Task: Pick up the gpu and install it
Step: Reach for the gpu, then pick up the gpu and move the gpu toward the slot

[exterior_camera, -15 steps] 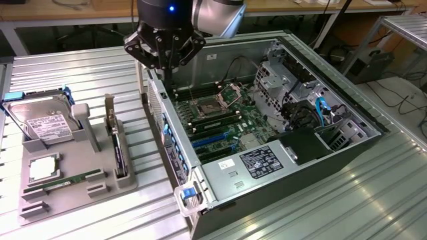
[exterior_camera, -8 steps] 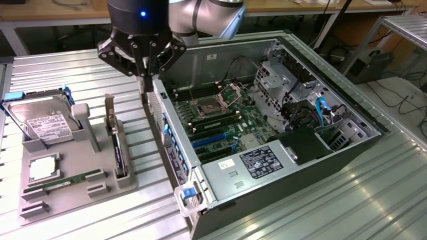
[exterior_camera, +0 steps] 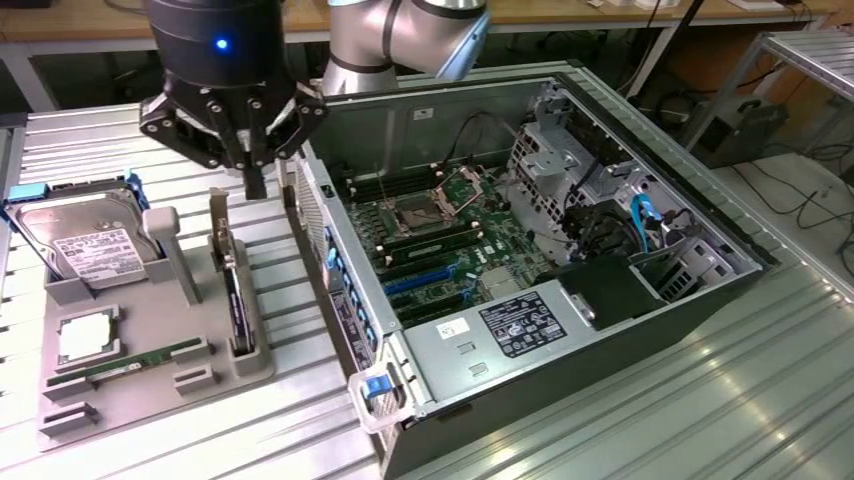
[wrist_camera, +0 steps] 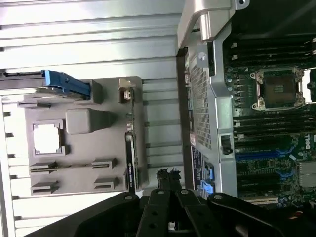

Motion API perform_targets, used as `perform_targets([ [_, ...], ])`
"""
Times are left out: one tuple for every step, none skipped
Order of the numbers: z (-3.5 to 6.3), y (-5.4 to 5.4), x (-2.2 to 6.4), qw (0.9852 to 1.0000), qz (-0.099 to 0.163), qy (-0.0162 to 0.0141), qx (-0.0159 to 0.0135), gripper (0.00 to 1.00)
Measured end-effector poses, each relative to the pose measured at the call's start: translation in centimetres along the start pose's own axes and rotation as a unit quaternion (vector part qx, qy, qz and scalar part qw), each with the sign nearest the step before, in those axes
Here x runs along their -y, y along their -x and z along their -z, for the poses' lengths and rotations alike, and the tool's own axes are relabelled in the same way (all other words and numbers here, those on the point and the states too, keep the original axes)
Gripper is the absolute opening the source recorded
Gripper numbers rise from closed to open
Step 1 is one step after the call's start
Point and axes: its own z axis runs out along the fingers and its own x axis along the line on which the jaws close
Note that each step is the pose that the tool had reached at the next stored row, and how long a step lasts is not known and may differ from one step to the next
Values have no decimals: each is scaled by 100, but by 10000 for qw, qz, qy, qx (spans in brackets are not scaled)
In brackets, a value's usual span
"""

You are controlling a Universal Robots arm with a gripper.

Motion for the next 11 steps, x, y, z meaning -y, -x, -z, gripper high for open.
perform_targets([
  [-13, -53, 4, 10000, 1, -6, 0, 11],
  [-26, -96, 5, 10000, 1, -10, 1, 11],
  [-39, -146, 5, 10000, 0, -17, 2, 11],
  [-51, -189, 5, 10000, 0, -22, 2, 11],
  [-65, -238, 3, 10000, 1, -30, 3, 11],
  [-76, -279, 1, 10000, 2, -38, 3, 11],
  [-93, -313, -5, 10000, 2, -53, 4, 11],
  [-93, -313, -5, 10000, 2, -53, 4, 11],
  [-93, -313, -5, 10000, 2, -53, 4, 11],
  [-93, -313, -5, 10000, 2, -53, 4, 11],
  [-93, -314, -5, 10000, 2, -53, 4, 11],
])
